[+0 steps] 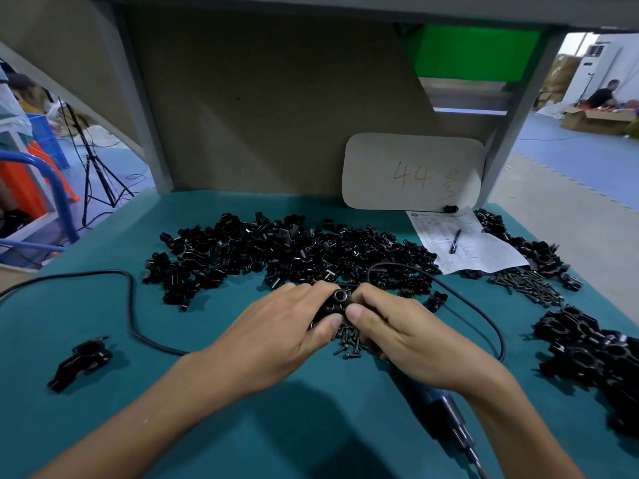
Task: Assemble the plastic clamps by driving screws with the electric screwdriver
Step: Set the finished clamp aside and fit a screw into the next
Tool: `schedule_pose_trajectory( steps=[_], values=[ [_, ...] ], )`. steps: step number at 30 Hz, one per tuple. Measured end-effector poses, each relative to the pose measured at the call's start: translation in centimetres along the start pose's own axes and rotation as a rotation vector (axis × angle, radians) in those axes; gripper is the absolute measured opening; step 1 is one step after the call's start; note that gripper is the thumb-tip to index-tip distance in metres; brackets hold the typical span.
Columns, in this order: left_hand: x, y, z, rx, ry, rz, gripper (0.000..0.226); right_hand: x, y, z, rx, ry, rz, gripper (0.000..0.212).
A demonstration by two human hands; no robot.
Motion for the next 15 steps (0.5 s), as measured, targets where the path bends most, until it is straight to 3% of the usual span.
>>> schedule_pose_trajectory(
  steps=[3, 5, 6, 8, 10, 13, 15],
  values=[
    [0.0, -0.1, 0.2, 0.015, -0.001, 0.001, 0.034, 0.1, 0.5, -0.7, 0.089, -0.063, -0.061, 0.052],
    [0.0, 0.0, 0.7, 0.027, 0.030, -0.009, 0.037, 1.0, 1.1, -2.7, 0.283, -0.207, -0.086, 0.051],
    [0.1, -0.1, 1.0, 0.031, 0.049, -0.013, 0.039, 2.0, 1.2, -4.1, 0.454, -0.330, -0.028, 0.051],
    [0.1, -0.1, 1.5, 0.035, 0.076, -0.014, 0.043, 4.5, 0.3, -7.0, 0.696, -0.607, 0.171, 0.075],
    [0.0, -0.3, 1.6, 0.039, 0.081, -0.012, 0.045, 6.6, -1.3, -9.4, 0.673, -0.745, 0.261, 0.083],
    [-0.2, -0.3, 1.3, 0.048, 0.077, -0.016, 0.046, 8.2, -1.9, -10.9, 0.501, -0.801, 0.152, 0.053],
    [-0.2, -0.2, 1.1, 0.057, 0.075, -0.022, 0.047, 8.6, -1.6, -10.7, 0.304, -0.771, -0.007, 0.028]
  ],
)
Point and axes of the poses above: each hand's wrist, its own x-axis away from the middle knuckle, its own y-axis out of the back of the hand, z = x × y, the point moved 4 cm from there along -x, towards the middle knuckle, and after that the axes turned 12 degrees about y, right-handed, at the moved point
